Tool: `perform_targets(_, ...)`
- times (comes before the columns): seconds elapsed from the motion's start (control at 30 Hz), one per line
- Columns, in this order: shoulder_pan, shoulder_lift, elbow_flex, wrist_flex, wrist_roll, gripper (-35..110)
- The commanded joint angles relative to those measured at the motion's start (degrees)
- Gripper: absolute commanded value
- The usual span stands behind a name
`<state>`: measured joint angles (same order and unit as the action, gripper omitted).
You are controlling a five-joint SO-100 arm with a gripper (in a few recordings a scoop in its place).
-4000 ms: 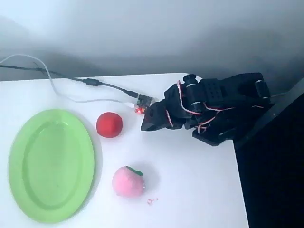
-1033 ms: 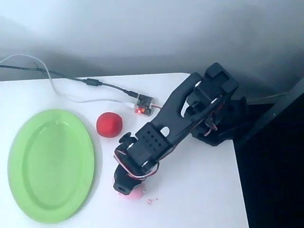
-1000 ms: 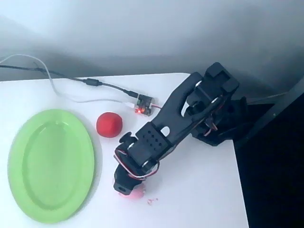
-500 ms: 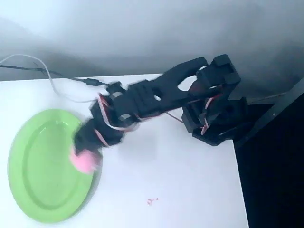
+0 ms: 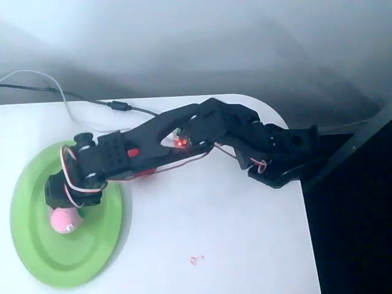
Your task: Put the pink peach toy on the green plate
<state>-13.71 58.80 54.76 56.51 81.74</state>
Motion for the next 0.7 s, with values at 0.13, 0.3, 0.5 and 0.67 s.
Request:
perform_targets(0.13, -0.79, -0.79, -5.19, -0.35, -0.44, 37)
perform_targets(0.3, -0.53, -1.05, -6.86, -1.05, -1.76, 55)
perform_targets(0.5, -0.70, -0.97, -9.14, -1.05, -1.93, 57)
perform_targets(0.67, -0.70, 3.43, -7.03, -1.05, -2.02, 57)
